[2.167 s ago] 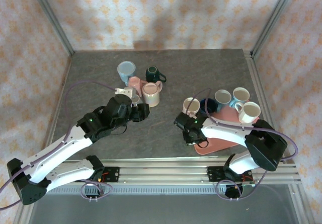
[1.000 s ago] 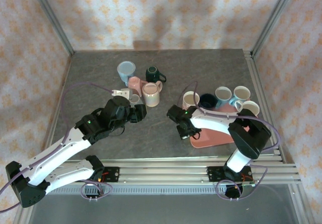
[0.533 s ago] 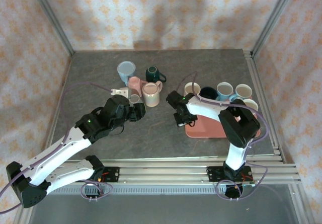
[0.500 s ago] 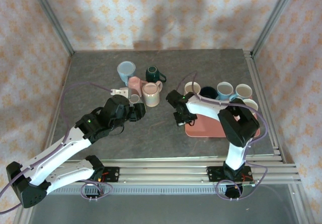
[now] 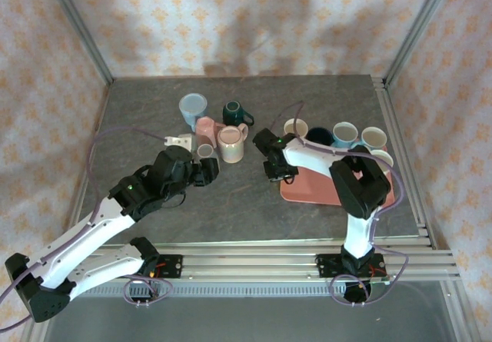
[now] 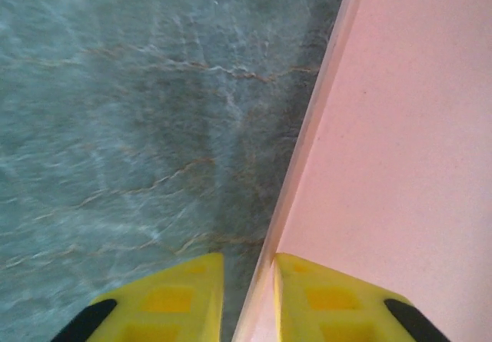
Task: Turn the mug right side up
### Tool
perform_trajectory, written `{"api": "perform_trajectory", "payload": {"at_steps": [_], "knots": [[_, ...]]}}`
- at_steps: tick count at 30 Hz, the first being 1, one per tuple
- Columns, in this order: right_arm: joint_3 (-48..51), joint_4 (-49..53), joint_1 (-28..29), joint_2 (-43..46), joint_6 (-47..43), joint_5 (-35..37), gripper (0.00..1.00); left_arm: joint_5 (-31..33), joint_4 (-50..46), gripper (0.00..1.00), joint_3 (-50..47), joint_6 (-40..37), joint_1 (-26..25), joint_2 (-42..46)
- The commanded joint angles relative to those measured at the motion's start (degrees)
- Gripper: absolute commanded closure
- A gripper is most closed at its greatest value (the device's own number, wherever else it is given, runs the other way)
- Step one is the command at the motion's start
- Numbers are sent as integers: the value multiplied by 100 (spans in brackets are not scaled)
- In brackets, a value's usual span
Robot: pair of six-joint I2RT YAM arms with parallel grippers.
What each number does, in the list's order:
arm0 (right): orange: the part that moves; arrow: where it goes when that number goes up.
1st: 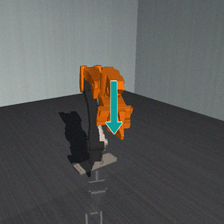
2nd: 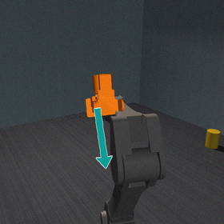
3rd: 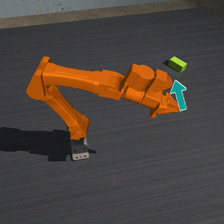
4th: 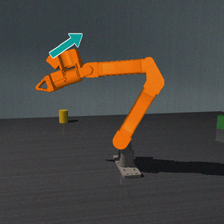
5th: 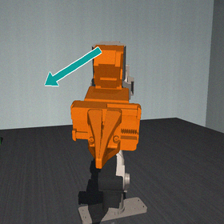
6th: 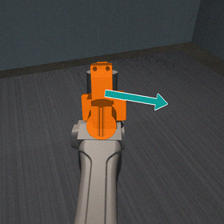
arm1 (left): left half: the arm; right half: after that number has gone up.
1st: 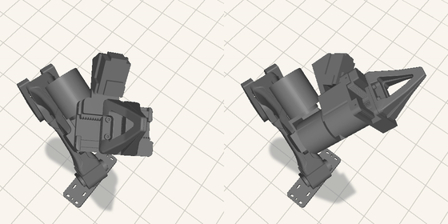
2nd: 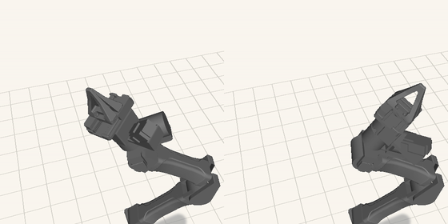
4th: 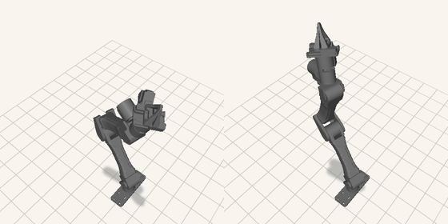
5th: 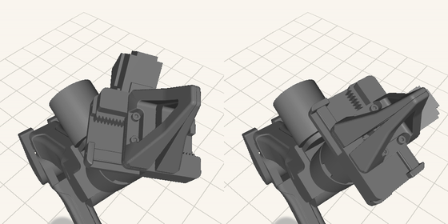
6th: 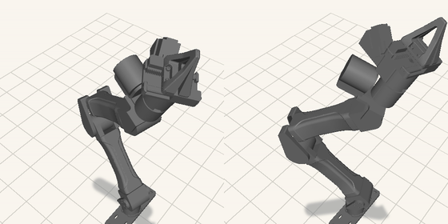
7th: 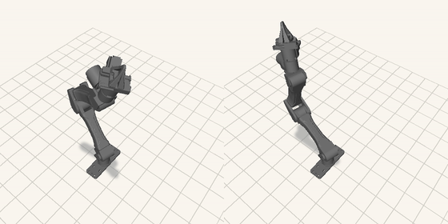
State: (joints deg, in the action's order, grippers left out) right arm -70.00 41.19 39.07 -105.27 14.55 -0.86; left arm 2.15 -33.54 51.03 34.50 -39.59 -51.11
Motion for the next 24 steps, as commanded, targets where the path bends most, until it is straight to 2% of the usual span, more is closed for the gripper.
{"api": "perform_trajectory", "payload": {"at_steps": [1, 3, 9, 12, 14, 19, 24], "knots": [[211, -244, 237, 835, 188, 86, 67, 121, -584, 33, 270, -221, 122, 35], [368, -221, 365, 1166, 294, 71, 61, 62, -833, 32, 360, -330, 228, 18], [962, -739, 538, 2376, 303, -213, 52, -203, -1303, 30, 413, -652, 613, -13], [934, -724, 532, 2746, 355, -206, 48, -476, -1577, 29, 511, -687, 917, -243], [755, -529, 532, 2821, 532, -168, 46, -606, -1767, 24, 601, -779, 1155, -482], [322, -45, 532, 2755, 1086, -316, 46, -1330, -1543, 24, 689, -1180, 1953, -1011], [254, -35, 532, 2766, 1454, -708, 46, -2449, -825, 26, 756, -1669, 2850, -1758]]}}
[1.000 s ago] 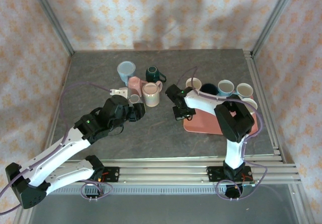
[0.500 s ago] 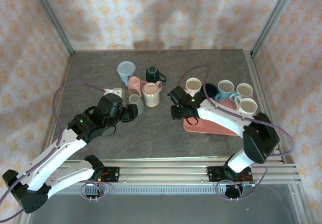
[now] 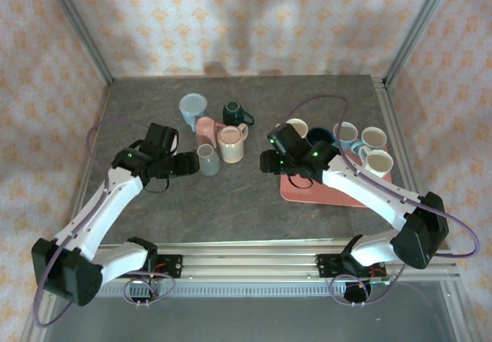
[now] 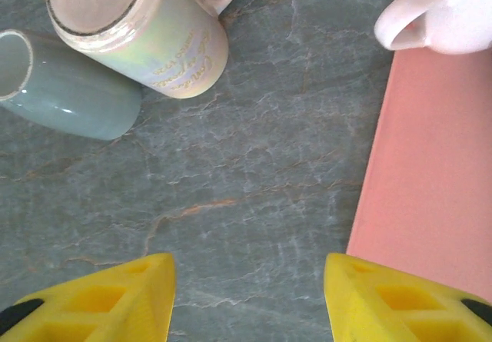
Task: Turn the mug right side up
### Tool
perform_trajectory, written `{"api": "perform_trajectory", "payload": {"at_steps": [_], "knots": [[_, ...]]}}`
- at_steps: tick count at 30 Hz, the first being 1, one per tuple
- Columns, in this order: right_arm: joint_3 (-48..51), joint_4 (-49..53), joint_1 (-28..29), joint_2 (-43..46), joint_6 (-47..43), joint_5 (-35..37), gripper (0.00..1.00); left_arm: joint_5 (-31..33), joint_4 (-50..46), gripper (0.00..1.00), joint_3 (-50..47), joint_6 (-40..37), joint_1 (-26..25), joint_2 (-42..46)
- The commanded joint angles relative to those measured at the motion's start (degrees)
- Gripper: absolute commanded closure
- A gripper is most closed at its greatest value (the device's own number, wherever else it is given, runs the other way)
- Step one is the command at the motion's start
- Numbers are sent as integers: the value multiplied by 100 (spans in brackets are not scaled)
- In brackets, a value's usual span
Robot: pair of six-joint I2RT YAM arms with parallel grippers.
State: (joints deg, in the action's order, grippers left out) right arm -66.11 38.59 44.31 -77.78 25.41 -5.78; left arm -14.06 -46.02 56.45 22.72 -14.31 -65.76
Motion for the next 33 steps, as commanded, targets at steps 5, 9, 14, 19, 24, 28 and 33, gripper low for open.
{"api": "perform_trajectory", "payload": {"at_steps": [5, 9, 14, 19, 24, 28, 33], "knots": [[-215, 166, -2, 66, 483, -231, 46, -1382, 972, 27, 562, -1323, 507, -1066], [-439, 208, -37, -17, 536, -310, 46, -1321, 1087, 29, 942, -1524, 538, -1753], [-534, 157, -78, 38, 660, -315, 46, -1370, 1329, 31, 1171, -1525, 552, -2223], [-526, 162, -184, 44, 720, -389, 46, -1537, 1262, 35, 1290, -1542, 560, -2528], [-469, 205, -303, 70, 715, -416, 46, -1846, 1605, 37, 869, -1118, 561, -2264], [-405, 167, -370, 118, 721, -455, 46, -1987, 1862, 37, 458, -757, 568, -1883], [-346, 157, -454, 155, 667, -527, 46, -2194, 2079, 37, -28, -404, 545, -1464]]}}
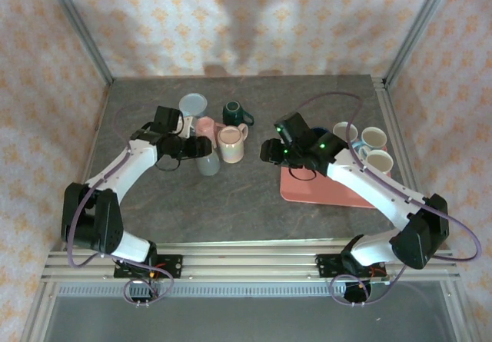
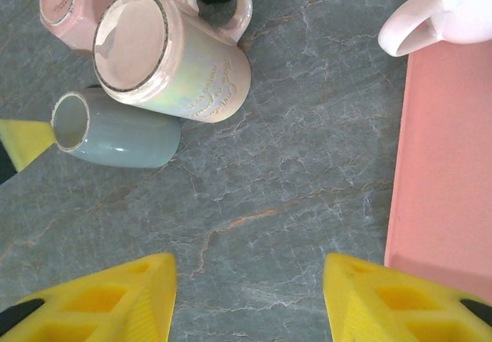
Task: Turn the mug right side up
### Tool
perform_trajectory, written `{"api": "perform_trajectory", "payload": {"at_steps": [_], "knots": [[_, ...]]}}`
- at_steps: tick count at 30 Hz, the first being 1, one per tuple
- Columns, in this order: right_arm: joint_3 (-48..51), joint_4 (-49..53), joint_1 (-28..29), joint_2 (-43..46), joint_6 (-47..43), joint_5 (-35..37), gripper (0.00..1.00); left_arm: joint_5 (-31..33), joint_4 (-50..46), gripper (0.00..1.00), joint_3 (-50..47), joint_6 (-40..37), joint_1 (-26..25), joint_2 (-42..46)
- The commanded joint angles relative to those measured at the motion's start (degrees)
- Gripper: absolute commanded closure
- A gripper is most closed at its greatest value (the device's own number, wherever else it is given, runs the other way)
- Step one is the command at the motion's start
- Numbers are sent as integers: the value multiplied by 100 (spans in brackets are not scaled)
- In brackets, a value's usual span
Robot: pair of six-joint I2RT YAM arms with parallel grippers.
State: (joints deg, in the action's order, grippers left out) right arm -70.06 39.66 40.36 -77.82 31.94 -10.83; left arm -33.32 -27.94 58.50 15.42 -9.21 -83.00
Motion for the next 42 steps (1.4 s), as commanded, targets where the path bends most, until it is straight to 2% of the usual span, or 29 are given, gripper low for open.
{"api": "perform_trajectory", "payload": {"at_steps": [1, 4, 8, 11, 16, 27, 33, 42], "knots": [[64, 51, -71, 162, 4, -34, 46, -324, 369, 37, -335, 415, 20, 343], [111, 56, -116, 211, -41, -51, 46, -332, 411, 37, -480, 533, -15, 547], [219, 7, -151, 318, -41, -74, 46, 643, 26, 37, -321, 299, -3, 921], [260, -26, -160, 348, -37, -95, 46, 1063, -260, 32, 67, -23, 0, 671], [256, 24, -169, 372, -39, -69, 46, 502, 8, 30, 437, -252, -3, -149], [379, -46, -168, 424, 134, -120, 46, -24, 300, 31, 843, -514, -5, -1059], [331, 28, -173, 357, 56, -140, 45, -87, 330, 32, 594, -407, -51, -914], [256, 139, -204, 269, 1, -68, 45, -47, 767, 32, -448, 289, -345, -41]]}}
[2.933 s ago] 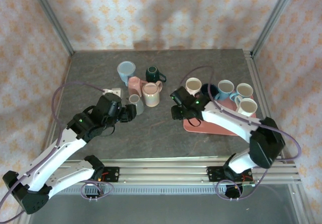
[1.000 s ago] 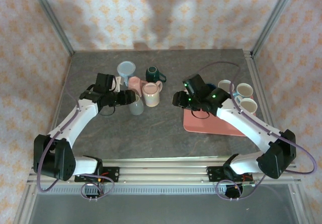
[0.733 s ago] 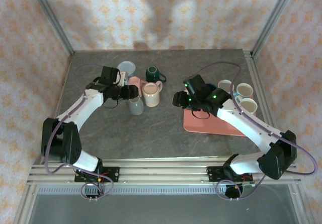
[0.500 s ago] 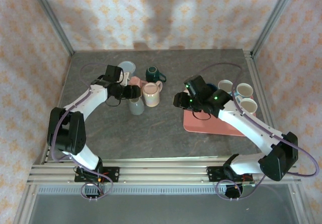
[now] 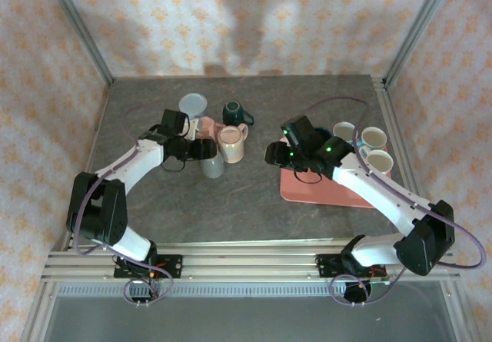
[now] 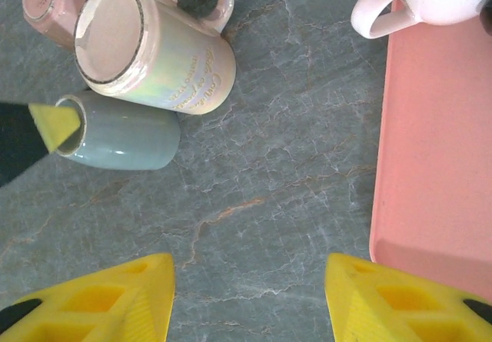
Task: Turn the mug right side up
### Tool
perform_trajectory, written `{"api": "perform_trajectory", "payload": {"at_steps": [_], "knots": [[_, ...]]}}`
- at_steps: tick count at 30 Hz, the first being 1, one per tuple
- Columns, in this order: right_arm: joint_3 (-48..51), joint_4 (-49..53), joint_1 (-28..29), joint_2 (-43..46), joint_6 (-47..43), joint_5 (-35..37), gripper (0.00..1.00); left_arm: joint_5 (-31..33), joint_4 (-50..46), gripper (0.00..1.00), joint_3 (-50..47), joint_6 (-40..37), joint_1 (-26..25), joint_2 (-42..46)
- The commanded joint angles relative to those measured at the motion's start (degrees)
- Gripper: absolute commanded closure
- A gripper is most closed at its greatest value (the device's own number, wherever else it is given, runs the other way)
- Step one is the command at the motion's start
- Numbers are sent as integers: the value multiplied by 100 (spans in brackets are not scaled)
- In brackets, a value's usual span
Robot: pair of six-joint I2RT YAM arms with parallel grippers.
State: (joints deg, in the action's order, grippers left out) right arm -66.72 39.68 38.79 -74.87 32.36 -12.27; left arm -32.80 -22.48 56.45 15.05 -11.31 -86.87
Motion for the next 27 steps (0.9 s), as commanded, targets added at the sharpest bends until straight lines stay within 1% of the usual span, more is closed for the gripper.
{"api": "perform_trajectory", "payload": {"at_steps": [1, 7, 9, 10, 11, 13, 15, 18, 20, 21, 22, 24, 25, 27], "knots": [[-70, 138, -55, -15, -51, 75, 45, -95, 294, 32, -346, 433, -176, 467], [-20, 198, -99, 59, -81, 134, 44, -130, 602, 32, -928, 990, -526, 1186], [11, 195, -116, 99, -97, 163, 44, -157, 549, 32, -991, 981, -582, 1363], [31, 182, -132, 137, -95, 159, 44, -97, 385, 32, -961, 823, -578, 1487], [51, 159, -147, 161, -101, 151, 44, 118, 103, 32, -879, 542, -583, 1640], [71, 116, -169, 199, -146, 93, 44, 603, -448, 32, -624, -286, -542, 1885], [71, 81, -173, 208, -280, 11, 44, 912, -739, 31, -446, -1101, -406, 2035], [86, -23, -178, 276, -554, -87, 45, 821, -866, 32, -277, -2662, -107, 2097], [130, -79, -178, 356, -703, -33, 45, 346, -1244, 32, -140, -4223, 110, 2028], [176, -122, -176, 402, -776, 4, 45, 356, -1305, 33, -159, -4871, 200, 1993], [221, -169, -187, 445, -854, 26, 45, 332, -1284, 34, -163, -5364, 305, 1901], [288, -284, -186, 489, -1063, -44, 45, 6, -1293, 34, 4, -5889, 559, 1574], [320, -337, -185, 490, -1240, -117, 45, -164, -1452, 34, 190, -6180, 634, 1326], [399, -455, -186, 494, -1556, -242, 46, -225, -1625, 36, 524, -6374, 647, 842]]}}
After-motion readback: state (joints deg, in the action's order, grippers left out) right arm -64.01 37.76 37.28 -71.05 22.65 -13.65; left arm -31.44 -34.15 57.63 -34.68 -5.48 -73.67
